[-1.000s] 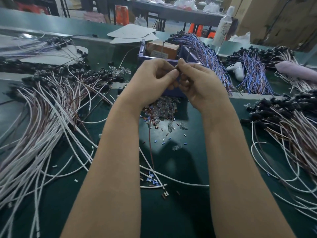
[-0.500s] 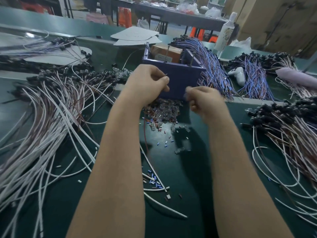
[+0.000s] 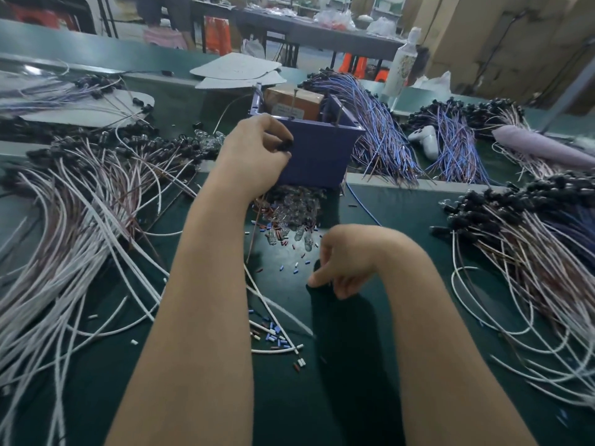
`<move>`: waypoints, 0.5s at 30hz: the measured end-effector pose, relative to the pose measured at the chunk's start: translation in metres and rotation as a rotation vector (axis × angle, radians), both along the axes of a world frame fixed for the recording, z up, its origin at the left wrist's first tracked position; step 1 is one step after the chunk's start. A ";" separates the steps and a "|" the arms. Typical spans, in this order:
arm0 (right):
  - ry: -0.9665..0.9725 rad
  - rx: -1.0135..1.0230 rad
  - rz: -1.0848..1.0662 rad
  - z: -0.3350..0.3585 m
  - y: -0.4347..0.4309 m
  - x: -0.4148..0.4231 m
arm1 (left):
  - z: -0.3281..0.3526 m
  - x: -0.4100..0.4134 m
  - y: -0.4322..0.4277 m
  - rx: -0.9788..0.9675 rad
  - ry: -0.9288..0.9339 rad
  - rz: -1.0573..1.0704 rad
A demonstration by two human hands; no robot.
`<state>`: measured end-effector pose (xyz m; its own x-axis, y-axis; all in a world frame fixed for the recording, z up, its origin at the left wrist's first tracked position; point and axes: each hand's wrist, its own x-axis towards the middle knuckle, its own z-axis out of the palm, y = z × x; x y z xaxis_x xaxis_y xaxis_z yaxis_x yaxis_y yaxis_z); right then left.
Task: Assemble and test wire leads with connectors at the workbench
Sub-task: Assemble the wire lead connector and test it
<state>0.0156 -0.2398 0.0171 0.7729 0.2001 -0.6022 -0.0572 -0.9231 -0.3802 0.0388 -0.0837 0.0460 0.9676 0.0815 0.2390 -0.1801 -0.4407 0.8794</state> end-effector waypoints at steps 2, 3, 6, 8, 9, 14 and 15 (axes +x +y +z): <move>-0.036 -0.013 0.034 0.000 0.006 -0.003 | 0.002 -0.002 0.001 -0.038 -0.006 -0.002; -0.071 -0.025 0.057 0.001 0.008 -0.004 | 0.002 -0.002 0.001 -0.052 -0.006 -0.004; -0.228 -0.115 0.139 0.002 0.014 -0.001 | 0.002 -0.004 0.002 -0.067 -0.014 -0.004; -0.292 -0.109 0.107 0.004 0.015 0.004 | 0.002 -0.004 0.002 -0.069 -0.018 -0.004; -0.317 -0.037 0.048 0.006 0.015 0.007 | 0.002 -0.003 0.003 -0.069 -0.020 -0.005; -0.677 0.551 -0.221 0.025 0.011 0.029 | 0.000 0.001 0.003 -0.062 -0.007 -0.008; -0.747 0.608 -0.241 0.028 0.012 0.033 | -0.001 0.002 0.003 -0.055 -0.005 -0.011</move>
